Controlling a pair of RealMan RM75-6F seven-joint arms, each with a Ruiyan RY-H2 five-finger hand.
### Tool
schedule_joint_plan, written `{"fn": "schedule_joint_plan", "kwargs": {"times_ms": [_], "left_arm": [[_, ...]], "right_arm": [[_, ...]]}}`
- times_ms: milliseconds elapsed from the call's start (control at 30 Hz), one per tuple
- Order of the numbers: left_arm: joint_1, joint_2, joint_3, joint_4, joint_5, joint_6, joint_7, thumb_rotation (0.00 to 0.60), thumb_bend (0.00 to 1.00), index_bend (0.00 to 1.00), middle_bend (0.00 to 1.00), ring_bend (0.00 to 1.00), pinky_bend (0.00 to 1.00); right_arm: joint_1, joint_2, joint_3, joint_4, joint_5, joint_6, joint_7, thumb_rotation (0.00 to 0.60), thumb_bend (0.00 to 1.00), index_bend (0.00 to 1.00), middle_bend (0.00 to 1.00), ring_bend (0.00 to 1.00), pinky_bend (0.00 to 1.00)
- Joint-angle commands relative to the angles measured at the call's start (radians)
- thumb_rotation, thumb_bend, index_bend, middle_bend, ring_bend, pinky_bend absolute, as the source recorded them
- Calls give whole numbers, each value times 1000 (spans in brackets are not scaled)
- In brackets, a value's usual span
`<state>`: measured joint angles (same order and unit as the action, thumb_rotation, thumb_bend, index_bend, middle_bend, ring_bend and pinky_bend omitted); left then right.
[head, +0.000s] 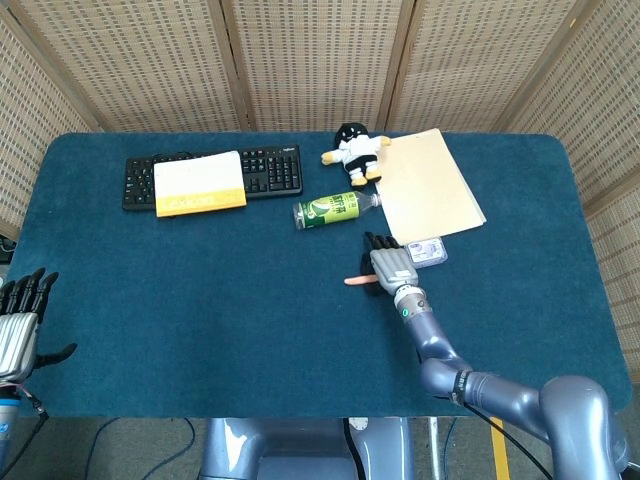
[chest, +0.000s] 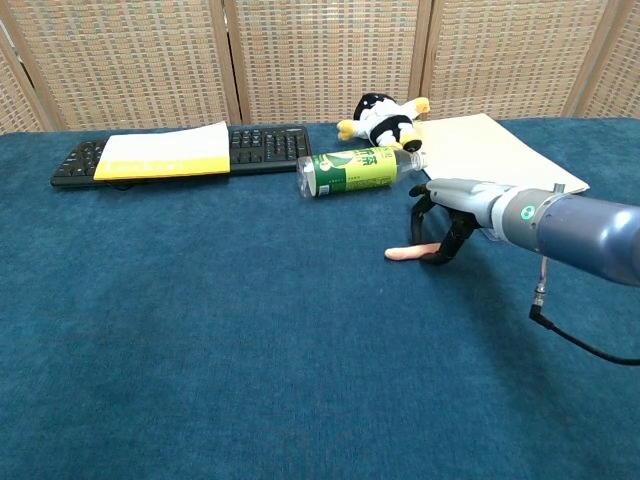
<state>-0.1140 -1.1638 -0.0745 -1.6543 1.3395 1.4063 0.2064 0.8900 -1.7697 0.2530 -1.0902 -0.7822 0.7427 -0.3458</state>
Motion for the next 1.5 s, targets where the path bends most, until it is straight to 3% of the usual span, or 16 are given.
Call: {"fn": "schedule_joint_plan", "kwargs": {"times_ms": [33, 367, 667, 900, 1167, 1500], "left_arm": [[-1, -1, 1, 0, 1, 0, 0, 600, 0, 0, 0, 0, 0], [-1, 4, 1, 1, -4, -4, -9, 600, 0, 0, 0, 0, 0], [-11, 14, 1, 6, 9, -18, -46, 600, 0, 0, 0, 0, 0], [-54, 83, -20, 15, 76, -38, -119, 600, 0, 0, 0, 0, 0], [-152, 95, -70, 95, 224, -17, -225, 600, 0, 4, 0, 0, 0], [-331, 32, -113, 199, 333, -103, -278, 600, 80, 232, 0, 0, 0]], "right_arm": [[0, -5, -1, 1, 0, 4, 0, 600, 511, 591, 14, 0, 0], [-7, -4, 12, -26, -4, 49, -4, 600, 564, 624, 37, 0, 0], [-15, 74, 75, -218, 35, 63, 35, 600, 633, 633, 38, 0, 0], [30, 134, 174, -396, 193, 77, 35, 600, 725, 637, 38, 0, 0], [124, 119, 277, -409, 423, 23, 96, 600, 785, 665, 44, 0, 0], [174, 76, 289, -398, 497, -3, 172, 600, 790, 675, 52, 0, 0]]}}
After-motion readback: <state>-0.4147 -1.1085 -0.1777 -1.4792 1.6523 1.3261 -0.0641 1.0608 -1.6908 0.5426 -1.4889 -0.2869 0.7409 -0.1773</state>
